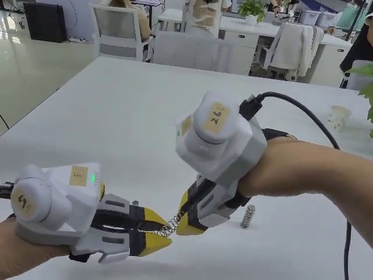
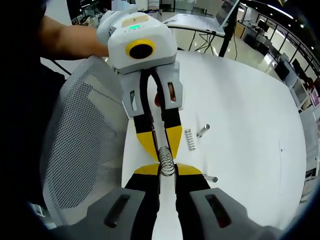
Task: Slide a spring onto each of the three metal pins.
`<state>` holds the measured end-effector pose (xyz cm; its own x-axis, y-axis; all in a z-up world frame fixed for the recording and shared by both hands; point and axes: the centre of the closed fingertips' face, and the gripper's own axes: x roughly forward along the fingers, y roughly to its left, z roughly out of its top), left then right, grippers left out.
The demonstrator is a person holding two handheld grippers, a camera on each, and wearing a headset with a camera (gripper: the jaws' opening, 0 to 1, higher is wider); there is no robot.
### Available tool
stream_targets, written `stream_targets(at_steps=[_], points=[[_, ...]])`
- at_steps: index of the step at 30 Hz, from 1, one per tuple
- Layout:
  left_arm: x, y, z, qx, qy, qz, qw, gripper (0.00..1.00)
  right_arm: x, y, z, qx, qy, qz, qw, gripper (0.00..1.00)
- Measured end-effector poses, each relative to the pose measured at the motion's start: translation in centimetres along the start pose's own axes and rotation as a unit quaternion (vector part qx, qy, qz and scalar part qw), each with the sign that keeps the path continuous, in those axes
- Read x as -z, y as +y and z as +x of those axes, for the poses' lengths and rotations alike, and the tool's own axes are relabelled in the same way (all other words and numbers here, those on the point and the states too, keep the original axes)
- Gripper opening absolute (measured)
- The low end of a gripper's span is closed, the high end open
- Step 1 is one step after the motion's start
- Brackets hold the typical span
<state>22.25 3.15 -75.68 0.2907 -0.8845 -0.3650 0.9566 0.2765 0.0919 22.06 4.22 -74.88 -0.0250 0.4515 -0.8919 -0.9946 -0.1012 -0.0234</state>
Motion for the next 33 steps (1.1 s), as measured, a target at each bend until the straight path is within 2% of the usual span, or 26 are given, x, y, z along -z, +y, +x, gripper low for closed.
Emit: stream_targets(at_steps=[17,27,33], points=[[0.2,-0.3,0.3,0.009,0.003,-0.003,1.0000,0.03,-1.1,0.6,0.2,-0.008,0.006,-0.017,0.9998,0.08],[0.3,-0.3,0.8,0.013,0.012,0.003,0.9998,0.03,-1.1,0.7,0.4,-0.009,0.014,-0.021,0.9996,0.08],[0.4,-0.3,0.6,0.012,0.010,0.001,0.9999,0.03,-1.2,0.7,0.5,-0.009,0.014,-0.022,0.9996,0.08]])
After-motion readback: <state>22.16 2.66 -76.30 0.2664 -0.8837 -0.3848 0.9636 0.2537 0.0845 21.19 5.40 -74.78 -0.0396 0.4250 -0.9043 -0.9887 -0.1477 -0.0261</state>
